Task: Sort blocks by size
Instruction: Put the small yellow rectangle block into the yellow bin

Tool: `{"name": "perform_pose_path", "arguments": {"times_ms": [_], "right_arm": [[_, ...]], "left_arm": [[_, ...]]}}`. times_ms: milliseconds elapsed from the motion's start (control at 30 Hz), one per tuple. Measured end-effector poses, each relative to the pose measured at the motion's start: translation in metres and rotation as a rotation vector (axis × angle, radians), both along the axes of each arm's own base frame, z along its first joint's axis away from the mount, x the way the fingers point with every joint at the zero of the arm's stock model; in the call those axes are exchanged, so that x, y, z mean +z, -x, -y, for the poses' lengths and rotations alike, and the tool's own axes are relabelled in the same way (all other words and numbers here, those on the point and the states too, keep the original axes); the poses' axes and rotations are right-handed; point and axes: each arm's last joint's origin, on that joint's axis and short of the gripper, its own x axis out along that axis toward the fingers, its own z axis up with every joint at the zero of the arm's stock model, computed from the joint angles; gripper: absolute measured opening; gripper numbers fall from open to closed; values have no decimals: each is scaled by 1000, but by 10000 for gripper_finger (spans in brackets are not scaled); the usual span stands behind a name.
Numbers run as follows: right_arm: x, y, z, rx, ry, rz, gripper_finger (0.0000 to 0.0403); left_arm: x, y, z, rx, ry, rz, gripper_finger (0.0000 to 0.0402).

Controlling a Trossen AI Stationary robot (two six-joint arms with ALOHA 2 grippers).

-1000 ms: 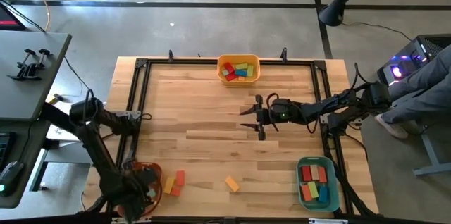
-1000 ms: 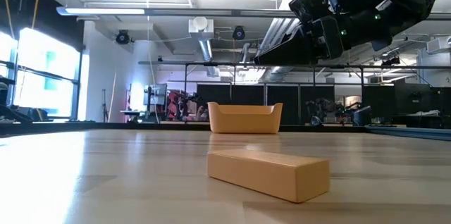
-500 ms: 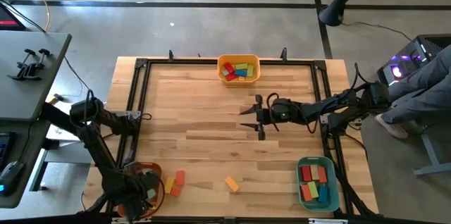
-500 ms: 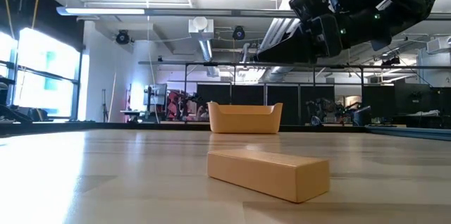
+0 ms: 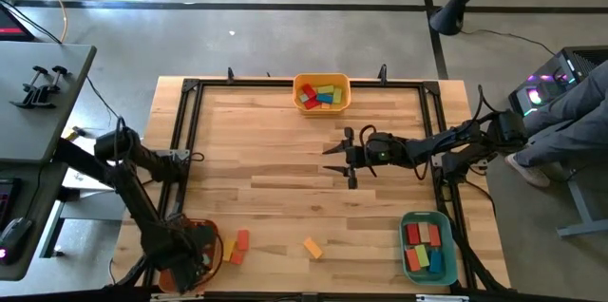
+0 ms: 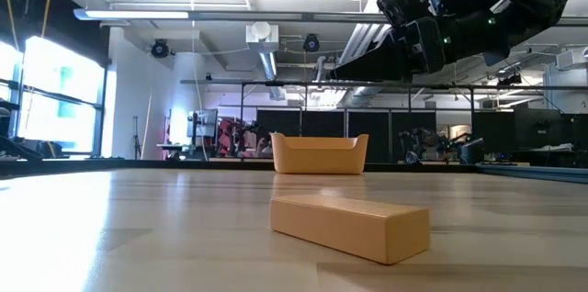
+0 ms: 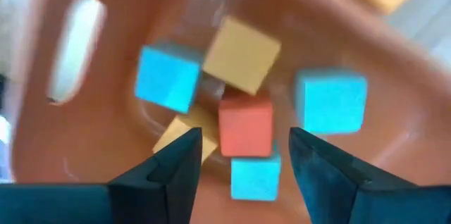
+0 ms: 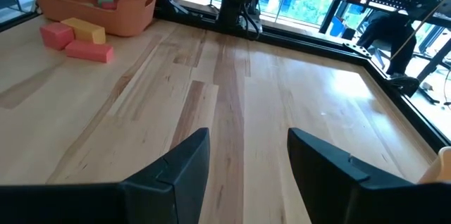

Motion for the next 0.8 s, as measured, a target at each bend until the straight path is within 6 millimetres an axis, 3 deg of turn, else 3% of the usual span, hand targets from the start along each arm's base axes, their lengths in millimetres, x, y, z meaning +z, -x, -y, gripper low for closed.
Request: {"name": "perform_pose_path", "arguments": {"times_ms": [300,600,800], "right_arm": [[2,-1,0,-2,-6,23,188],[2,-1,0,-4,-17,22,188],[1,0,-10,36,0,14,188]], "left_arm": [[39,-32,-41,189,80,167,200],[41,-74,-73,-57,-189,451,200],[35,-114,-89,-184,-330,583,200]]}}
